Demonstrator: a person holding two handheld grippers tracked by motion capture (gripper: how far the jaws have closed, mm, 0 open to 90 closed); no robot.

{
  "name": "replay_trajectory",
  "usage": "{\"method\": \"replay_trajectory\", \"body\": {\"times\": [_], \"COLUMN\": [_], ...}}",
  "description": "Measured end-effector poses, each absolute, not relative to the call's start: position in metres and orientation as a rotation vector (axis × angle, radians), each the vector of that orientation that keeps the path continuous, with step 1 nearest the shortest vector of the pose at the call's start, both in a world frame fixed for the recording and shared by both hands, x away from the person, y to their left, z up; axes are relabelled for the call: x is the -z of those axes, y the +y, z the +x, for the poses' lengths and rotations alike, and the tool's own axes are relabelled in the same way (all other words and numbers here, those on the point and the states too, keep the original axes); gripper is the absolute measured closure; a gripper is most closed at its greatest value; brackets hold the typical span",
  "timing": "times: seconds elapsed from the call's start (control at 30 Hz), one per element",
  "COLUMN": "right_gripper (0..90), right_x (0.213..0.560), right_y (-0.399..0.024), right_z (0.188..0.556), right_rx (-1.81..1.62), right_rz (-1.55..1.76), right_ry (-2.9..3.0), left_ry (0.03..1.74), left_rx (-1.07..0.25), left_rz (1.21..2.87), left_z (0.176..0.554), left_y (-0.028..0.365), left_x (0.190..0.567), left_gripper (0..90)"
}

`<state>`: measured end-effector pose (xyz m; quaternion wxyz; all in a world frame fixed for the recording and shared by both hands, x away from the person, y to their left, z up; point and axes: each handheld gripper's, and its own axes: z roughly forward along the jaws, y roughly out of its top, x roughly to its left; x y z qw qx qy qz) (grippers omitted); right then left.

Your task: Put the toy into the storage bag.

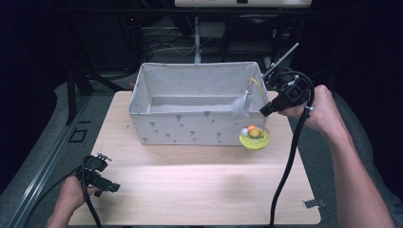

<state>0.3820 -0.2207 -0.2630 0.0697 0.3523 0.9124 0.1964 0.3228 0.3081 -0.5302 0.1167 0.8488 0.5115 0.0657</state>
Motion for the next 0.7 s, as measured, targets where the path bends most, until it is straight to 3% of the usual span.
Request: {"method": "replay_trajectory", "body": {"times": [0.7], "right_gripper": [88.2], "right_x": [0.229], "right_y": [-0.218], "right_z": [0.389], "right_rx": [-0.643], "right_rz": [1.044], "right_ry": [2.716], "left_ry": [1.493], "left_rx": [-0.186], "left_rz": [2.492], "left_z": [0.323], "left_y": [0.308], "left_x": [0.531], "left_gripper": [0.1]}}
